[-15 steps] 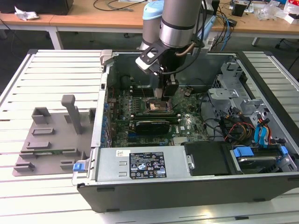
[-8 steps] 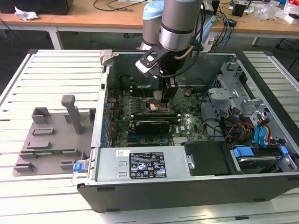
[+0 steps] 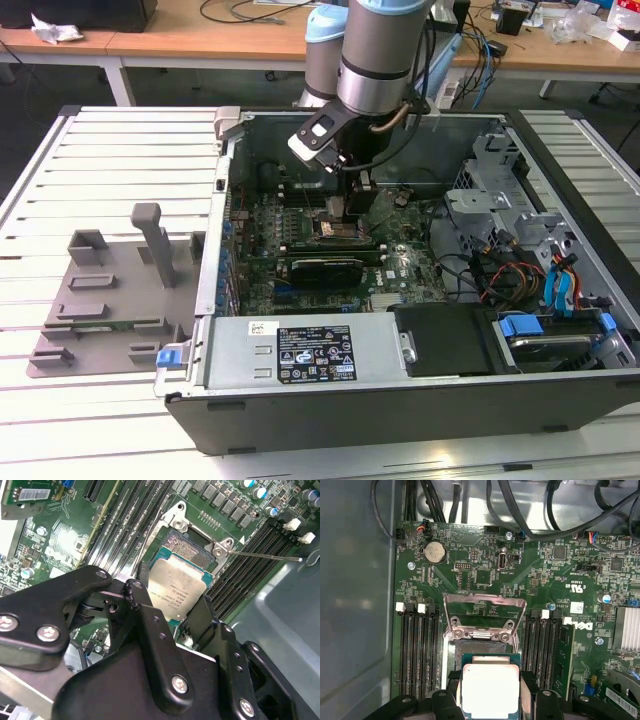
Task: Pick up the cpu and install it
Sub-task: 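Place the cpu into insertion slot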
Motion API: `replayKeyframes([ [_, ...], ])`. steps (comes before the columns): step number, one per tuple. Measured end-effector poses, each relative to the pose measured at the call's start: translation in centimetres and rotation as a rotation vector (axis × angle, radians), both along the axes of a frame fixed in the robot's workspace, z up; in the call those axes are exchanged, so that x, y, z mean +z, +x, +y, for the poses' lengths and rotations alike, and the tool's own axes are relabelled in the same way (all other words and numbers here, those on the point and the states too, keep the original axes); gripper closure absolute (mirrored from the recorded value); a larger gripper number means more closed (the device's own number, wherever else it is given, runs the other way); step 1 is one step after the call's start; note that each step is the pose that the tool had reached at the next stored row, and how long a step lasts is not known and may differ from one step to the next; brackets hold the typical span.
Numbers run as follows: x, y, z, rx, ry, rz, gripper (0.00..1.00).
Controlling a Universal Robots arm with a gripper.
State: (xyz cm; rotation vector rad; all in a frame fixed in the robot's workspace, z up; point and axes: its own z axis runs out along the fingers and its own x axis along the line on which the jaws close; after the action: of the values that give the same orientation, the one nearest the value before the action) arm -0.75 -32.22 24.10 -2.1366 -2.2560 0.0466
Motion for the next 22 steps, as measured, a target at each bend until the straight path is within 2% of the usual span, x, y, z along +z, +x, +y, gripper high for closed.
replayKeyframes([
  [4, -0.47, -0.55, 0.07, 0.000, 0.0000, 0.0000, 0.45],
  [22, -2.36, -0.55, 0.07, 0.000, 0.0000, 0.0000, 0.45],
])
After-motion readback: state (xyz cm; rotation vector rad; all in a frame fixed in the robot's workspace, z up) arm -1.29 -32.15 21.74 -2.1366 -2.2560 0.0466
